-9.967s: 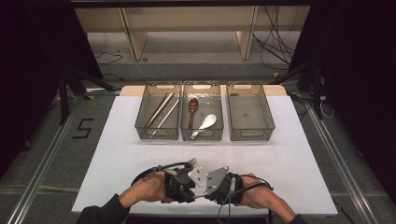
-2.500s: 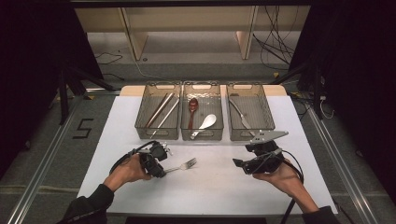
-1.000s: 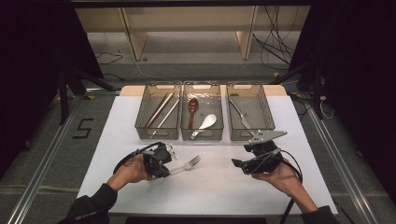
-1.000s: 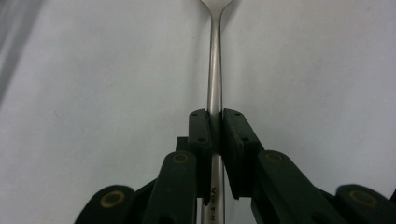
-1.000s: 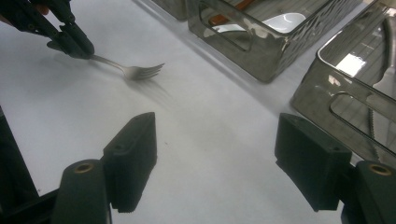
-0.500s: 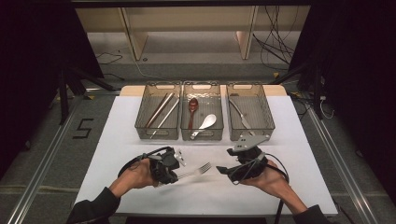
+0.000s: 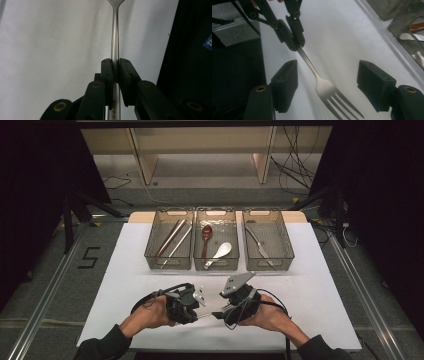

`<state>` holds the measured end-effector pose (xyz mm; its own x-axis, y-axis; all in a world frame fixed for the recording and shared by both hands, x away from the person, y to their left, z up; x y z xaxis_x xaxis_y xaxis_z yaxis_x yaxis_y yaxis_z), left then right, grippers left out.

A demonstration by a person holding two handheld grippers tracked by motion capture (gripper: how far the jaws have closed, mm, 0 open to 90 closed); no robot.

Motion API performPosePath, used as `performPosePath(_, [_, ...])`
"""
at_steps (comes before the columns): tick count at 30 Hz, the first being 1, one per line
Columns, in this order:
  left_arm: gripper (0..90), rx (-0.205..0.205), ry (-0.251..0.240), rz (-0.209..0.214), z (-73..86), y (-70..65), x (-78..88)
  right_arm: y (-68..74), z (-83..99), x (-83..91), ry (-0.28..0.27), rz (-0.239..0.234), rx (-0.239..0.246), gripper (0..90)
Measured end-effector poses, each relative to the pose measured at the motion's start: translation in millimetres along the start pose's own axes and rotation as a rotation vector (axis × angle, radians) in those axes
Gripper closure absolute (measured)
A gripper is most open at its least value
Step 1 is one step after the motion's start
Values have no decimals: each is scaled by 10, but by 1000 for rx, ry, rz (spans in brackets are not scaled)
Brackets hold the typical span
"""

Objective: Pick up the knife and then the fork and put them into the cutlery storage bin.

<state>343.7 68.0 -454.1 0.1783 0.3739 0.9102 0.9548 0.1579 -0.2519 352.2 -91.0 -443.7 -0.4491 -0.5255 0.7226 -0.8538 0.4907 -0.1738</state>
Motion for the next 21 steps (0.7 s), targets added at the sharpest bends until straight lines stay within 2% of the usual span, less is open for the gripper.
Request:
performPosePath(7, [815, -24, 5, 5, -37, -70, 9, 80, -6, -86, 23, -33, 15, 368])
performPosePath(14, [815, -35, 9, 10, -64, -114, 10, 136, 18, -163, 90, -72, 39, 401])
performPosePath(15, [815, -48, 25, 6, -63, -112, 16, 140, 22, -176, 95, -74, 48, 408])
performPosePath(17, [815, -25, -11, 15, -76, -147, -13, 159, 25, -190, 108, -80, 47, 429])
performPosePath(18, [815, -56, 23, 10, -72, -135, 9, 171, 25, -198, 112, -86, 47, 437])
performPosePath(21, [815, -57, 13, 7, -86, -163, 8, 179, 37, -216, 126, -92, 58, 473])
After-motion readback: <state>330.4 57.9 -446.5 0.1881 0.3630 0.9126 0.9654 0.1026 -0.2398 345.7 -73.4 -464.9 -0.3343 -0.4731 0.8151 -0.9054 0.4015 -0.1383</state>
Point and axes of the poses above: each handheld gripper's, and its own axes: x roughly backward along the jaws, z roughly out of its underside, y roughly to its left, the point moved 4 cm from there along -x, roughly forward along the jaws, and after that the axes turned 15 degrees about z, right-handed, at the moved point
